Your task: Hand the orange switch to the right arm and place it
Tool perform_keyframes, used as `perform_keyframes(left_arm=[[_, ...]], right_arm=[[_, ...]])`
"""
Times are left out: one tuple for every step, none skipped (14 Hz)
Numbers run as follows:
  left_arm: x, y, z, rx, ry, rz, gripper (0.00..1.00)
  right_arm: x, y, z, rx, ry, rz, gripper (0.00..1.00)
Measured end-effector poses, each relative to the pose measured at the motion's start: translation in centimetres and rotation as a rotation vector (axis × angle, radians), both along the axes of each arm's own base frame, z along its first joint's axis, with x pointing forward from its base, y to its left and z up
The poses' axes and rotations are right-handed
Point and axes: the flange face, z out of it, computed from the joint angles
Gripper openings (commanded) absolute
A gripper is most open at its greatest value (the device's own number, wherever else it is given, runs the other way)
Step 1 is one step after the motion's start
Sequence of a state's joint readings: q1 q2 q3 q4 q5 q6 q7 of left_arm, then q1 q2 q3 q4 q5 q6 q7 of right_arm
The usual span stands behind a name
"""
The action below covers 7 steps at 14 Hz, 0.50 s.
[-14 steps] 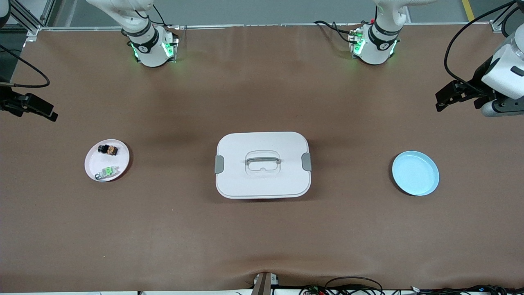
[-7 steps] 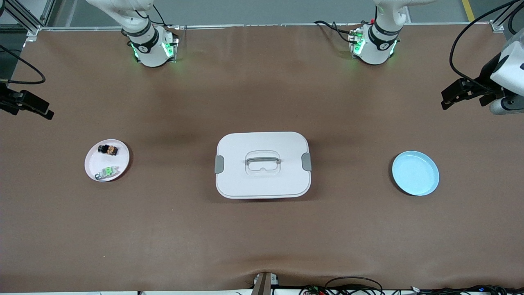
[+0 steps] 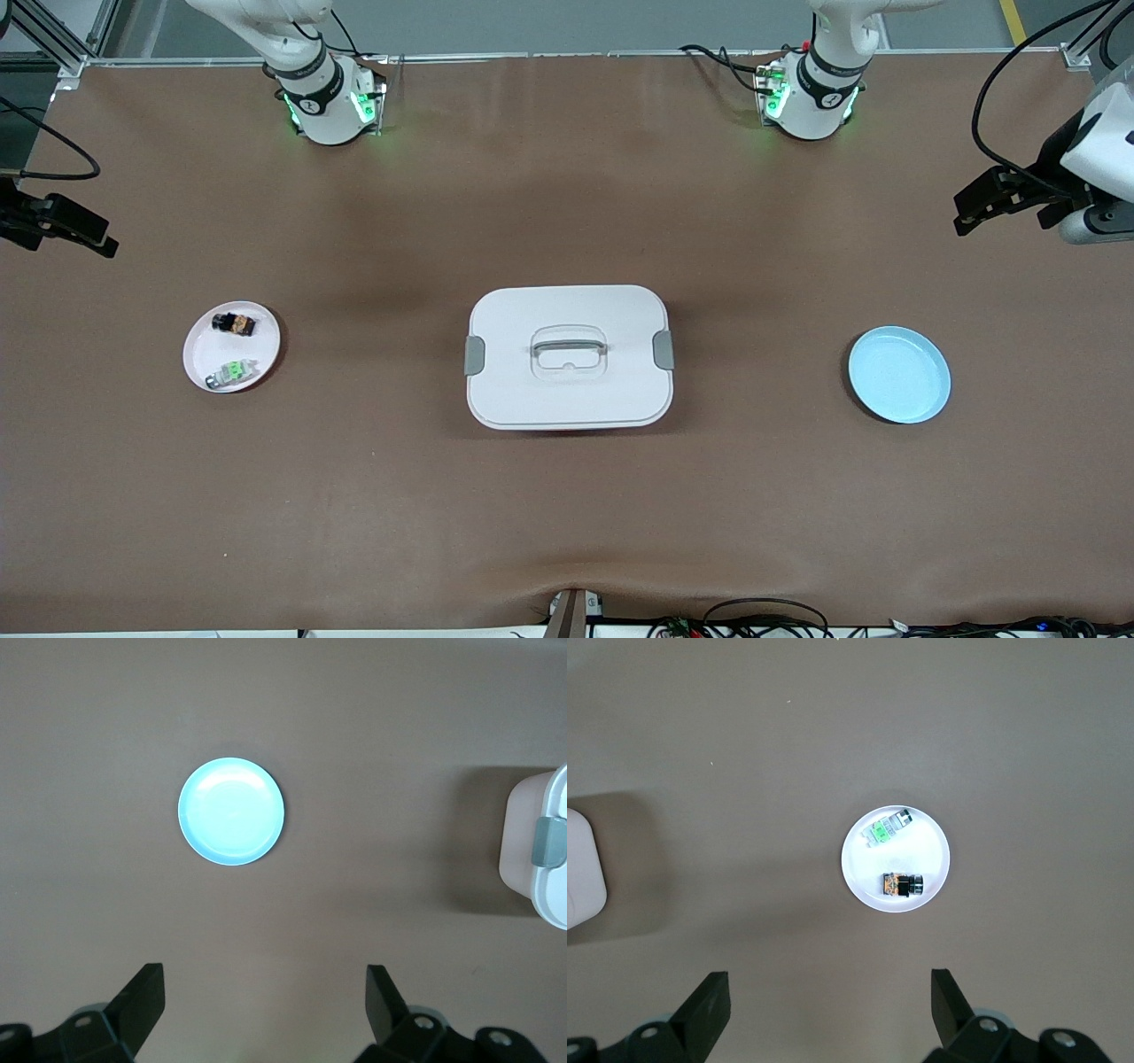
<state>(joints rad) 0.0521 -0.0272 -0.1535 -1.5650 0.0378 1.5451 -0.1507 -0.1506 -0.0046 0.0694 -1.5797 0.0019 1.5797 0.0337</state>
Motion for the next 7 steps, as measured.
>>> perform_keyframes(left_arm=[[0.00,0.01,0.00,0.000,0.000,0.000,1.00],[0.00,0.00,0.00,0.000,0.000,0.000,1.00],[0.00,-0.04,0.00,0.000,0.000,-0.001,1.00],[-0.01,-0.12,0.03,0.000,-0.001,-0.003,1.00],[-0.02,-0.24,0.10,0.000,-0.002,-0.008,1.00],[-0.04,-0.35,0.24,0.000,-0.004,-0.021,1.00],[-0.12,-0.38,0.41,0.000,-0.005,-0.038,1.00]], right_arm=[[0.01,0.07,0.00,0.000,0.000,0.002,1.00],[0.01,0.13,0.00,0.000,0.000,0.003,1.00],[0.01,0.16,0.00,0.000,0.000,0.003,1.00],[0.01,0.16,0.00,0.000,0.000,0.004,1.00],[0.01,0.16,0.00,0.000,0.000,0.004,1.00],[0.01,0.16,0.00,0.000,0.000,0.004,1.00],[0.01,0.16,0.00,0.000,0.000,0.004,1.00]])
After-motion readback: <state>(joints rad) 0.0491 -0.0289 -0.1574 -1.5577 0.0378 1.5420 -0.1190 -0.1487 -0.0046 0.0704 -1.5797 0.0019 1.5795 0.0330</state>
